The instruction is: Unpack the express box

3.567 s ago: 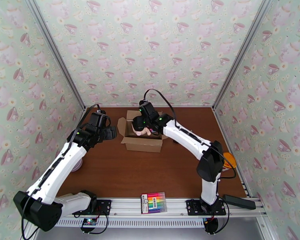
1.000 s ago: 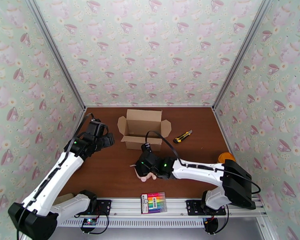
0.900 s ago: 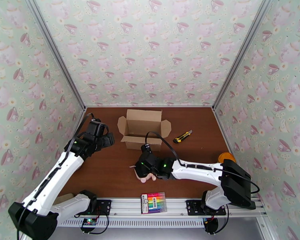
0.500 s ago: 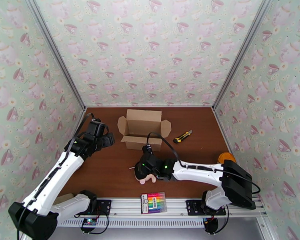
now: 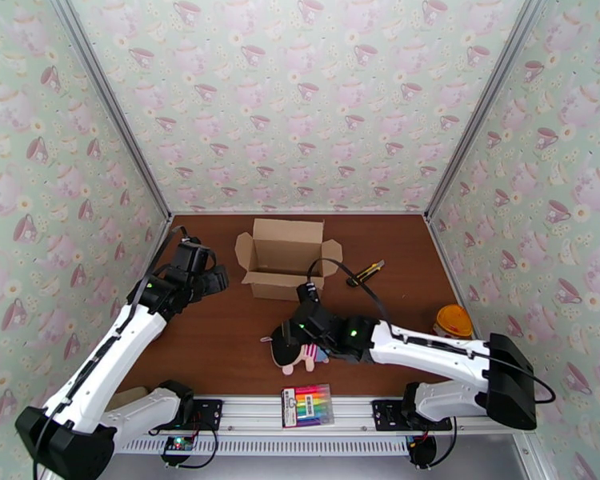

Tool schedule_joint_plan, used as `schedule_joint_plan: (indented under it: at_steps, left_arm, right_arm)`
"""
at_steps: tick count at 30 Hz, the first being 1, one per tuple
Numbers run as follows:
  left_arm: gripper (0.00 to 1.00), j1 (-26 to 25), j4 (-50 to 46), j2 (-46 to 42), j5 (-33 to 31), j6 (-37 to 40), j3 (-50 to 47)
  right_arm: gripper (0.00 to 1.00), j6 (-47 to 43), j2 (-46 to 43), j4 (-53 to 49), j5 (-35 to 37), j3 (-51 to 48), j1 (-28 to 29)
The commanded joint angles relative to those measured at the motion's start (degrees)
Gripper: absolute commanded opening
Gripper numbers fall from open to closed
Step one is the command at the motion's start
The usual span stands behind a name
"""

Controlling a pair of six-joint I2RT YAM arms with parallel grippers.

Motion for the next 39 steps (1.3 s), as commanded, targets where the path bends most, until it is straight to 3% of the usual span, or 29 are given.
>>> schedule_joint_plan:
  at_steps: [1, 8, 11, 17, 20, 31, 39]
  left_arm:
    - [0.74, 0.3, 0.2, -1.0, -0.5, 1.0, 1.0]
    - [0.81, 0.4, 1.7, -1.1, -1.7, 1.0, 0.6]
    - [1.00, 0.5, 3.5, -0.9, -2.5, 1.0, -0.1]
    - [1.00, 1.3, 8.5, -1.3, -5.6, 2.2, -2.1]
    - [1.00, 2.1, 13.4, -2.7, -6.3, 4.0, -4.8]
    - [1.00, 10.5, 34.8, -6.2, -9.9, 9.7, -21.6]
    - [0.99, 16.2, 54.3, -1.9, -7.8, 12.3, -31.4]
  right_arm:
    - [0.76, -1.3, -4.3, -2.8, 1.3, -0.1, -2.3]
    - [1.00, -8.4, -14.1, -4.6, 3.4, -3.2, -14.0]
    - [1.00, -13.4, -18.2, 0.8, 3.0, -6.7, -21.0]
    - [1.00, -17.7, -19.6, 5.7, -0.7, -9.8, -37.1]
    - [1.00, -20.8, -19.3, 9.1, -1.1, -11.3, -41.9]
    - [1.00, -27.3, -15.0, 25.7, -2.1, -18.9, -54.1]
    - [1.00, -30.9, -8.3, 36.4, -0.1, -21.7, -56.7]
